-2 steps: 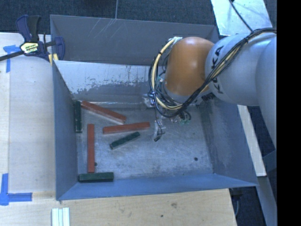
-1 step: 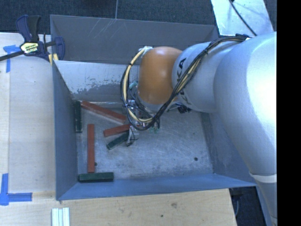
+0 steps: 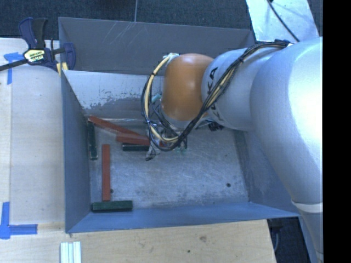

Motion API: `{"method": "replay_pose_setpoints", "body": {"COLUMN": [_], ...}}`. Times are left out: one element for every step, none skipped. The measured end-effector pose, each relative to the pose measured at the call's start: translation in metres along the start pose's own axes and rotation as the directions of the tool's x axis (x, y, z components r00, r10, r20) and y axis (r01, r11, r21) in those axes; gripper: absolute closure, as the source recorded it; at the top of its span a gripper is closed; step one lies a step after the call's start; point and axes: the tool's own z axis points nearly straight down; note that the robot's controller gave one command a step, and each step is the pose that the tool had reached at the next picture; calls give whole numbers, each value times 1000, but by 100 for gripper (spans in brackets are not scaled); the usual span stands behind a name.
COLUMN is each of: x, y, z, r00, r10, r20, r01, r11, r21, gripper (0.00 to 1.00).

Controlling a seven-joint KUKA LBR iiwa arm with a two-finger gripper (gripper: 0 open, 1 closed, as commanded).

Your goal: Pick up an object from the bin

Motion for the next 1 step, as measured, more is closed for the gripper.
{"method": "replay_pose_setpoints", "body": {"x": [-6], "y": [17], "z": [-136], "r00": [954], "r10": [-299], "r20": [9], "r01": [299], "r11": [954], "r21": [1], "gripper": [100]}}
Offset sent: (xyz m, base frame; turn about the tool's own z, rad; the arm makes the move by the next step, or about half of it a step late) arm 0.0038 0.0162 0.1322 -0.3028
